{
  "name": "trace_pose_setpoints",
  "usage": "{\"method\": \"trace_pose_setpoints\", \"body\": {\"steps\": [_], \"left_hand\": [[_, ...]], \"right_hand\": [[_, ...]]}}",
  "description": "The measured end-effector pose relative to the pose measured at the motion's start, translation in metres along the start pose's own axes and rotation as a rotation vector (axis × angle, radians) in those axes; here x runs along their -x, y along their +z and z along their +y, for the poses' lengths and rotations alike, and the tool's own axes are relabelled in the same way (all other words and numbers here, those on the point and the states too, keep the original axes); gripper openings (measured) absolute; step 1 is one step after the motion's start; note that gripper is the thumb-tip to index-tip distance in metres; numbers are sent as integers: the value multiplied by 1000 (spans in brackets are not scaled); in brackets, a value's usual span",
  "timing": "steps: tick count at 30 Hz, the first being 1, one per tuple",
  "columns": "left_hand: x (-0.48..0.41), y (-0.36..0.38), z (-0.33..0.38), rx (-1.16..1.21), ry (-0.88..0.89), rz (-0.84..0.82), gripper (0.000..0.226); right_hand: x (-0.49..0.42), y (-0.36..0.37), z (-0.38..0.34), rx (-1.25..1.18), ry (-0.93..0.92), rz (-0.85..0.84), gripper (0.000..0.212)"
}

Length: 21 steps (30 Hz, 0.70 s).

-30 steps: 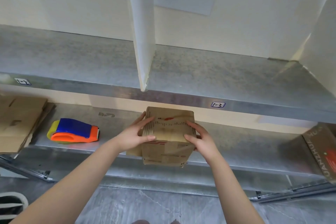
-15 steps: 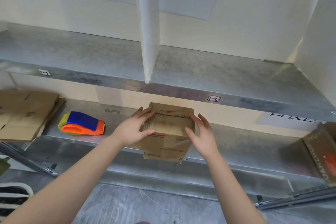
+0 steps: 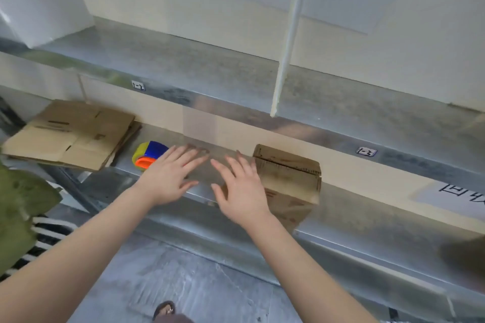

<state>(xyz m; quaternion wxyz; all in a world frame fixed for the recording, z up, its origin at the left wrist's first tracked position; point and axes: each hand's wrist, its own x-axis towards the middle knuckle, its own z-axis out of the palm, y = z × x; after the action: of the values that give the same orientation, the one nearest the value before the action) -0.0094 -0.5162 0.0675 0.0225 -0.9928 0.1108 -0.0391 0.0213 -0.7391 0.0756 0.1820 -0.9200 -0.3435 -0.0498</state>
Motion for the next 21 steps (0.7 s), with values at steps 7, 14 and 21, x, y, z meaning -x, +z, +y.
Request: {"method": "trace_pose_setpoints", "body": {"steps": [7,14,21], "left_hand": [[24,23,-103,-19,-45,-120,67],[16,51,-174,42,33,-190,67],[-27,65,-189,149,130,-216,72]], "right_hand": [[-57,76,-60,-30,119,-158,58],[-82,133,-69,-37,400,-188,59],[-80,158,-55,-27,634,-217,58]]}}
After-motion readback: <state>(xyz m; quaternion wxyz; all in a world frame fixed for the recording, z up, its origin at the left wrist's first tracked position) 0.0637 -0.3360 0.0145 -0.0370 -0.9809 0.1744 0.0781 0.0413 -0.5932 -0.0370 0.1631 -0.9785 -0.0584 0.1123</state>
